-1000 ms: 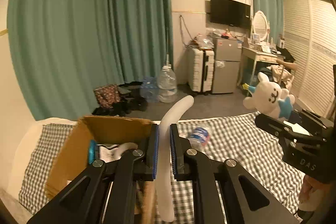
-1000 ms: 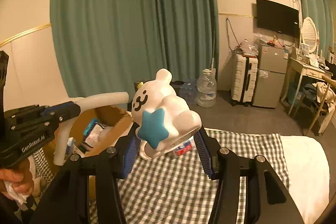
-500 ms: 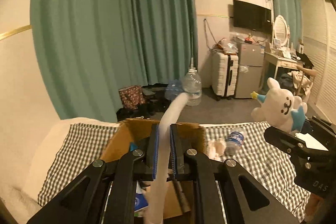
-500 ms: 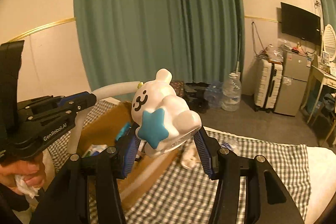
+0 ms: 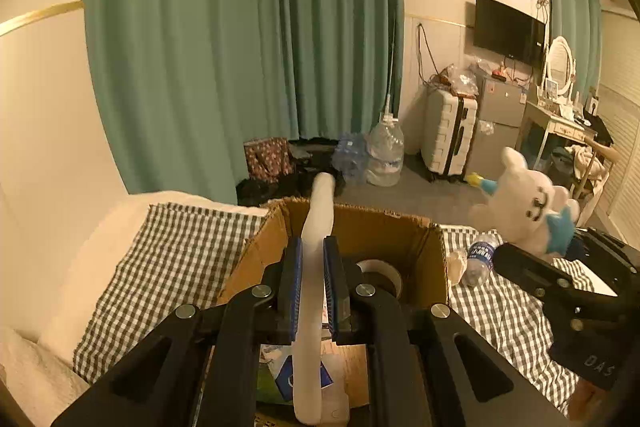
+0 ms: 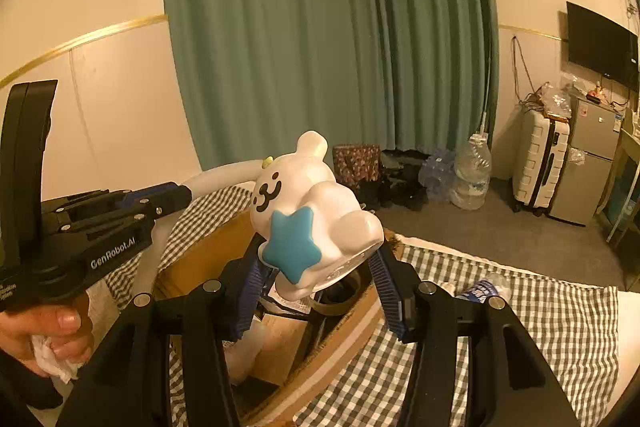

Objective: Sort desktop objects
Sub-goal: 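Lift the white strip and bear figure and carry them over the box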

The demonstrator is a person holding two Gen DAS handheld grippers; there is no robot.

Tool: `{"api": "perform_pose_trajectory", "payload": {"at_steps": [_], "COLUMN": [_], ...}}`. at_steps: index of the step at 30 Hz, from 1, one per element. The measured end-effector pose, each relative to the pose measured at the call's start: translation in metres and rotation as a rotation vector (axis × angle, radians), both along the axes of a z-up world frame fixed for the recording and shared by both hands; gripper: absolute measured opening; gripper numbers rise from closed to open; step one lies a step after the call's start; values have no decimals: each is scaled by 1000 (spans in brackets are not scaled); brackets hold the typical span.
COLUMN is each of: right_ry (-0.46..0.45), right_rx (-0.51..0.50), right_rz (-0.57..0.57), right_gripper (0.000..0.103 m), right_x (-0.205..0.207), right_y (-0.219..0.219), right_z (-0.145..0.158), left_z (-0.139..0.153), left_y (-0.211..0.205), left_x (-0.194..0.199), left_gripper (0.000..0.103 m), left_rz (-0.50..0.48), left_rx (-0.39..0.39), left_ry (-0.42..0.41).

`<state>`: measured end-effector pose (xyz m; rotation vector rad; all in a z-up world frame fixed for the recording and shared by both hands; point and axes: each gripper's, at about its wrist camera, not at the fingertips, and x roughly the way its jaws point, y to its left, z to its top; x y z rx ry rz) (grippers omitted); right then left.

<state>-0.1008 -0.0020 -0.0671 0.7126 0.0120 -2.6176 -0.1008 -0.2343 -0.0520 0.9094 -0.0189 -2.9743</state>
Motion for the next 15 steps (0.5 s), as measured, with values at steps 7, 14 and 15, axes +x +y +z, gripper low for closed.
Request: {"api": "perform_pose_trajectory", "payload": {"at_steps": [7, 14, 15], "right_ry": [-56, -130, -137], "right_rx": [23, 60, 67], "right_rz": [19, 33, 35], "right_gripper": [51, 51, 51], "right_x": [-25, -52, -55], "right_y": [-21, -36, -38], "right_z": [-21, -47, -51], "left_z": [-29, -63, -66], "left_y": [-8, -23, -23], "left_x": [-22, -45, -48], "left_gripper": [10, 10, 10], "left_rz": [-16, 36, 40], "left_rx": [23, 46, 44], "left_ry": [-92, -201, -213]}}
